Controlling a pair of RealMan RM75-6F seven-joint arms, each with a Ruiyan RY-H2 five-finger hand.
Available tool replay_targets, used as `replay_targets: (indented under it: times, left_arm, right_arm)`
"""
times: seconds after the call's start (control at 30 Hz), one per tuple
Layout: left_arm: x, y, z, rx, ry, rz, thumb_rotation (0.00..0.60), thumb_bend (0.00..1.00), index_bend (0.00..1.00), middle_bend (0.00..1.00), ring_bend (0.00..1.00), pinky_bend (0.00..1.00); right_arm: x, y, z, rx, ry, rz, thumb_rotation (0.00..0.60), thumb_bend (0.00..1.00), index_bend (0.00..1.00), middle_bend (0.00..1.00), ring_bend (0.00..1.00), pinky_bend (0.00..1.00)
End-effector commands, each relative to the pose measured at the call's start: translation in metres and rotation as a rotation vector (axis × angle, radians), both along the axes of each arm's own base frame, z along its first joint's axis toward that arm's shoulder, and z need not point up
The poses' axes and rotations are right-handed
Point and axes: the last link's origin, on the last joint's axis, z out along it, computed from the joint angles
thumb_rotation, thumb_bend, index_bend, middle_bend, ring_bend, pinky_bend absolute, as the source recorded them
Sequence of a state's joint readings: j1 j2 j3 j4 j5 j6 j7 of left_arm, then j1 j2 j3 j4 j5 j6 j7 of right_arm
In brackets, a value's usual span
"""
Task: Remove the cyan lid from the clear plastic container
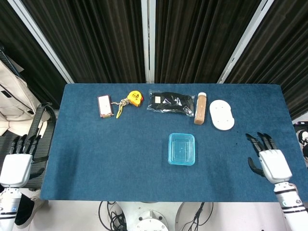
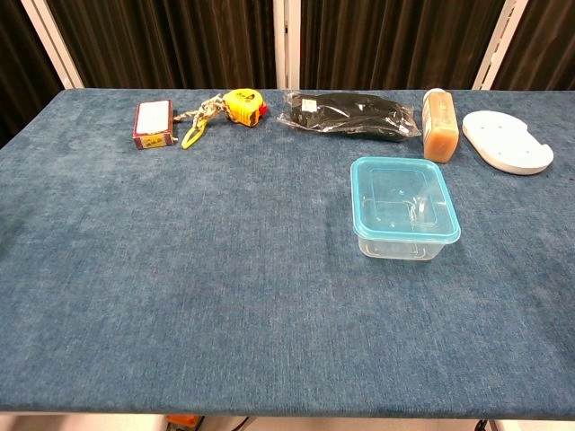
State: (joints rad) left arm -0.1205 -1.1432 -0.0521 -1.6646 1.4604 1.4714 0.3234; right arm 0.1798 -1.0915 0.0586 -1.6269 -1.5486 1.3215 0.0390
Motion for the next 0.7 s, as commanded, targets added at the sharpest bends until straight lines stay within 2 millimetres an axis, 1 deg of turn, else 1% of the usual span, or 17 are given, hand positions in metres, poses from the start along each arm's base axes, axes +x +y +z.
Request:
replay_targets:
  times: [0.03,0.13,0.23,0.27,0.3,0.43,0.6,0.7]
  left_arm:
    - [0.000,0.000,-0.002,-0.008,0.004,-0.001,0.600,0.05,0.03,0.07,0.00,0.04]
    - [-0.001,0.000,-0.005,-0.017,0.003,0.006,0.600,0.05,0.03,0.07,0.00,0.04]
    - [-0.003,0.001,-0.005,-0.016,0.002,0.013,0.600,0.05,0.03,0.07,0.00,0.04]
    - [-0.003,0.001,-0.005,-0.016,0.002,0.015,0.600,0.05,0.02,0.07,0.00,0.04]
    - [-0.003,0.001,-0.006,-0.016,0.003,0.016,0.600,0.05,0.03,0.07,0.00,0.04]
    - [-0.005,0.003,-0.006,-0.018,0.003,0.020,0.600,0.05,0.03,0.07,0.00,0.04]
    - [-0.007,0.006,-0.007,-0.023,0.002,0.026,0.600,0.05,0.03,0.07,0.00,0.04]
    - [-0.008,0.008,-0.008,-0.026,0.000,0.030,0.600,0.05,0.03,0.07,0.00,0.04]
  right_arm:
    - [0.014,-0.028,-0.014,0.113,-0.042,0.023,0.600,0.62,0.00,0.23,0.00,0.00]
    - [0.020,-0.049,-0.030,0.182,-0.065,0.009,0.600,0.71,0.00,0.24,0.00,0.00]
    - [0.029,-0.068,-0.048,0.247,-0.117,0.001,0.600,0.89,0.00,0.24,0.00,0.00]
    - [0.033,-0.075,-0.055,0.271,-0.130,0.004,0.600,0.92,0.00,0.24,0.00,0.00]
    - [0.034,-0.079,-0.060,0.289,-0.133,0.004,0.600,0.94,0.00,0.24,0.00,0.00]
    - [0.039,-0.099,-0.080,0.345,-0.143,-0.009,0.600,0.94,0.00,0.25,0.00,0.00]
    - [0.047,-0.114,-0.100,0.394,-0.161,-0.016,0.600,0.94,0.00,0.25,0.00,0.00]
    - [0.058,-0.122,-0.113,0.429,-0.173,0.001,0.600,0.94,0.00,0.25,0.00,0.00]
